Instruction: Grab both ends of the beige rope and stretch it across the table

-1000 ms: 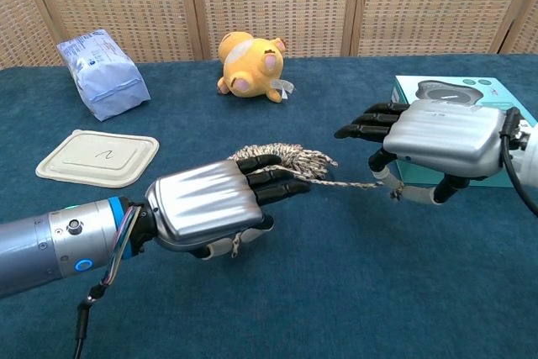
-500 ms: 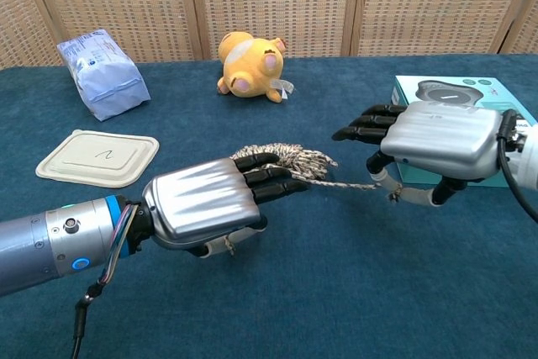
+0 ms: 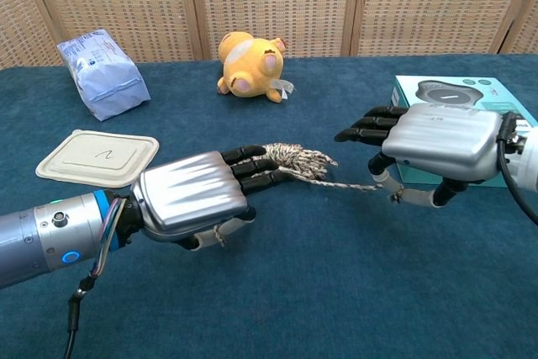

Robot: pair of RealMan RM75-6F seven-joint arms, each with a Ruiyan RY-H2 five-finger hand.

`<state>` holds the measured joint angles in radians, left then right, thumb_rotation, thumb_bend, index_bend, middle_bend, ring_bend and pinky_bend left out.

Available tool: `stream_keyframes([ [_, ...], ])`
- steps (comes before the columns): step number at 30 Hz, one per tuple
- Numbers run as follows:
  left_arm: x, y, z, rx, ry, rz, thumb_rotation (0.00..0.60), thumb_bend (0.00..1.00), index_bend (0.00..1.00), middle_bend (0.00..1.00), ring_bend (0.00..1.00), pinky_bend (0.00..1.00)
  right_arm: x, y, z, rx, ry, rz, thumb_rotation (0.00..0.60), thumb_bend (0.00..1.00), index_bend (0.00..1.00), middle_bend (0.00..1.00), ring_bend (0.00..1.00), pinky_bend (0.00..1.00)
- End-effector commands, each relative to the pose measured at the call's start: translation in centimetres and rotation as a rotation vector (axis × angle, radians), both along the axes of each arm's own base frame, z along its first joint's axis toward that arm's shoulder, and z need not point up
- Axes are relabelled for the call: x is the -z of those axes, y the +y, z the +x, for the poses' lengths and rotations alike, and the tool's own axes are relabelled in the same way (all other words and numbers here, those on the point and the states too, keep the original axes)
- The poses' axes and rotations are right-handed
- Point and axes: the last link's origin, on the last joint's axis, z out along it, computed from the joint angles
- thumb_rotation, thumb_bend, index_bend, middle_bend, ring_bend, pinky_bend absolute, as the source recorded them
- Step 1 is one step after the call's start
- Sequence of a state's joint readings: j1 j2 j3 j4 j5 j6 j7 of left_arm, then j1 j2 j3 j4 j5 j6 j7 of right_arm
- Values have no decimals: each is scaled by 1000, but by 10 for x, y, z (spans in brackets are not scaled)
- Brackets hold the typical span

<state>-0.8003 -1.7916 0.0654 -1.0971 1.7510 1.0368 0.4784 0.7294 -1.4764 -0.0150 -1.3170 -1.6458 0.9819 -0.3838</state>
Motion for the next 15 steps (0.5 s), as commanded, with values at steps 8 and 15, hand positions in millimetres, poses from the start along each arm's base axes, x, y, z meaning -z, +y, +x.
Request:
stream_keyframes([
  [8,-46,16,-45,-76,-21,70,600,531,722,0,0,0,-15,-7,-2,13,-8,-47,600,465,643,10,0,0],
  [15,-85,28,-91,-172,-15,159,600,530,724,0,0,0,-29,-11,-9,33,14,-95,600,465,645,11,0,0],
])
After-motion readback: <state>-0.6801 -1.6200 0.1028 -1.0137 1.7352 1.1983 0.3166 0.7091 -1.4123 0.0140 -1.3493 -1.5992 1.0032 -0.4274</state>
